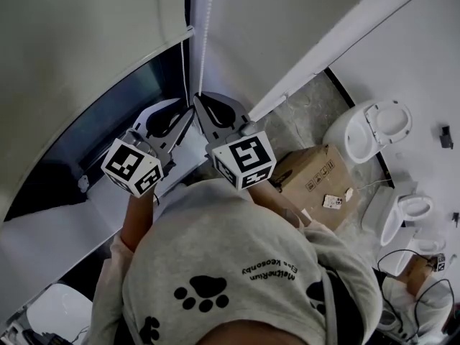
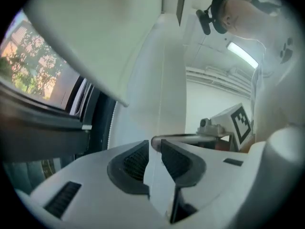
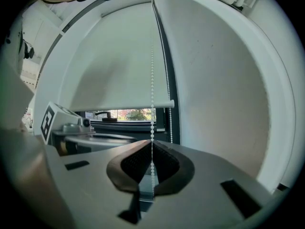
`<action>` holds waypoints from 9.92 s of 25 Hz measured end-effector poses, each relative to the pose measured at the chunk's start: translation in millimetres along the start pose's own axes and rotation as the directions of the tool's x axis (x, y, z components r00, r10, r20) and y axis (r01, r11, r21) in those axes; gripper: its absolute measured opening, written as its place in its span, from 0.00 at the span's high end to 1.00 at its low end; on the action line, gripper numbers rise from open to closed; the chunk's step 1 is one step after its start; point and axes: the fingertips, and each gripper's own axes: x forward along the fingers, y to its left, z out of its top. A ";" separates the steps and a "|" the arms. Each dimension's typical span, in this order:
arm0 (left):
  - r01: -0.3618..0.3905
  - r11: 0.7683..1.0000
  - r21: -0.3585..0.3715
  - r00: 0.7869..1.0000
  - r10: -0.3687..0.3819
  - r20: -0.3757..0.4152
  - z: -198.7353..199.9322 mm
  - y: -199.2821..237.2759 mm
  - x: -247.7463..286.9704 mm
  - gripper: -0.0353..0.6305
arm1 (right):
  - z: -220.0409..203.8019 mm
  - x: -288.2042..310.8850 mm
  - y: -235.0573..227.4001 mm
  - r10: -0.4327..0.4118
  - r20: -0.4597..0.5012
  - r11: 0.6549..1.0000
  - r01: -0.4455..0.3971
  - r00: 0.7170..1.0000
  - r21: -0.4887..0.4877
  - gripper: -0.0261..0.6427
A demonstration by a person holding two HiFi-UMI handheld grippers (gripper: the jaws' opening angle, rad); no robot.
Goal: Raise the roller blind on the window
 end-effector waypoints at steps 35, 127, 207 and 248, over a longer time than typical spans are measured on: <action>-0.046 0.976 0.212 0.998 0.035 0.054 109.0 -12.0 34.2 0.93 | -22.5 7.6 6.2 0.020 -0.041 1.000 -0.021 0.999 -0.019 0.94; -0.128 0.990 0.066 0.986 0.134 -0.095 -84.3 16.5 20.1 0.93 | 92.8 3.5 11.2 0.058 0.163 0.991 -0.037 0.985 -0.130 0.94; -0.071 0.973 0.218 0.997 0.067 0.023 105.7 -3.0 38.8 0.93 | -61.1 20.7 4.6 0.037 -0.062 0.997 -0.041 0.997 -0.058 0.94; -0.088 0.995 0.048 0.994 0.091 -0.061 -10.5 14.8 30.7 0.93 | -57.2 -29.1 -11.8 0.011 -0.071 0.999 -0.007 0.997 0.051 0.79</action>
